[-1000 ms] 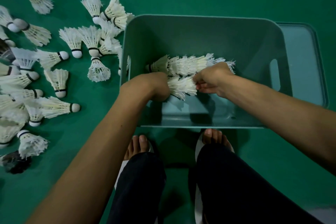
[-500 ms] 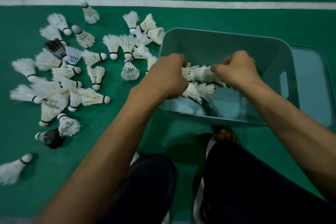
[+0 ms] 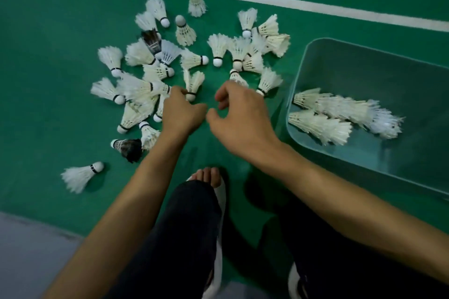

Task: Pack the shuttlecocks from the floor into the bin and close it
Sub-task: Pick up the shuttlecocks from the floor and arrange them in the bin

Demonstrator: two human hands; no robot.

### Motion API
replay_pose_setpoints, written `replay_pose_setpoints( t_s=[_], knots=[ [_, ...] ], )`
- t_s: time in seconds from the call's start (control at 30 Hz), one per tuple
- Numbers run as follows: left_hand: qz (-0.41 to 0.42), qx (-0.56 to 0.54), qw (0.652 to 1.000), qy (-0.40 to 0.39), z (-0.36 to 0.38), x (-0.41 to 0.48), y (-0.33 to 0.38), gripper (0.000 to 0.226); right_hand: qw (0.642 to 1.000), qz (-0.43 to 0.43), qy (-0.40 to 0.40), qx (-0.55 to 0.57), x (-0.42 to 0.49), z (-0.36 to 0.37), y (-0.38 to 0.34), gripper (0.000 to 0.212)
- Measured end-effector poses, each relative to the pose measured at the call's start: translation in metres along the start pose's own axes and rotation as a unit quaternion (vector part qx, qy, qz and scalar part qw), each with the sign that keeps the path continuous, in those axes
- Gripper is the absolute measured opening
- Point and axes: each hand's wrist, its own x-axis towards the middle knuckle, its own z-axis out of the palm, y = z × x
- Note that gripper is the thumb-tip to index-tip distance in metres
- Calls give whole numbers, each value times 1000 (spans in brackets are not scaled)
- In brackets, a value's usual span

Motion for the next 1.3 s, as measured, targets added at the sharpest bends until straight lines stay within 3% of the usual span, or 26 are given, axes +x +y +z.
replay_pose_setpoints(
  t_s=[0.1, 0.2, 0.23, 0.37, 0.5, 0.57, 0.67, 0.87, 1.03, 1.1, 1.17, 1.23, 1.3],
  knots=[
    [-57, -36, 993, 97, 7, -1, -29, 65, 990, 80, -113, -8, 5, 33, 17, 31],
    [-63, 99, 963, 241, 7, -4, -49, 70, 985, 80, -145, -48, 13, 56, 33, 39],
    [-70, 136, 956, 251, 4, 0, -58, 74, 985, 70, -148, -59, 17, 64, 36, 39],
    [-81, 227, 963, 117, -9, 21, -91, 69, 982, -29, -130, -133, 29, 96, 37, 34],
    [-31, 305, 948, 84, -11, 27, -97, 66, 958, -125, -139, -217, 32, 125, 29, 67],
    [-17, 276, 958, 79, -14, 29, -94, 58, 952, -135, -147, -234, 35, 135, 28, 81],
    [4, 192, 980, 41, -22, 28, -94, 49, 941, -141, -160, -261, 44, 142, 30, 87],
    [-2, 87, 991, -98, -39, 27, -100, 98, 961, -56, -127, -238, 41, 134, 28, 82],
    [40, 61, 980, -186, -37, 33, -111, 110, 968, 31, -94, -229, 30, 118, 27, 77],
    [84, 117, 978, -151, -35, 32, -116, 97, 963, 67, -99, -240, 30, 110, 31, 76],
    [134, 192, 970, -71, -32, 30, -120, 70, 957, 88, -99, -257, 32, 104, 35, 69],
    [148, 259, 954, -11, -30, 27, -123, 39, 954, 99, -92, -267, 35, 99, 37, 55],
    [144, 275, 950, 25, -28, 26, -124, 29, 953, 102, -86, -272, 37, 96, 39, 42]
  ],
)
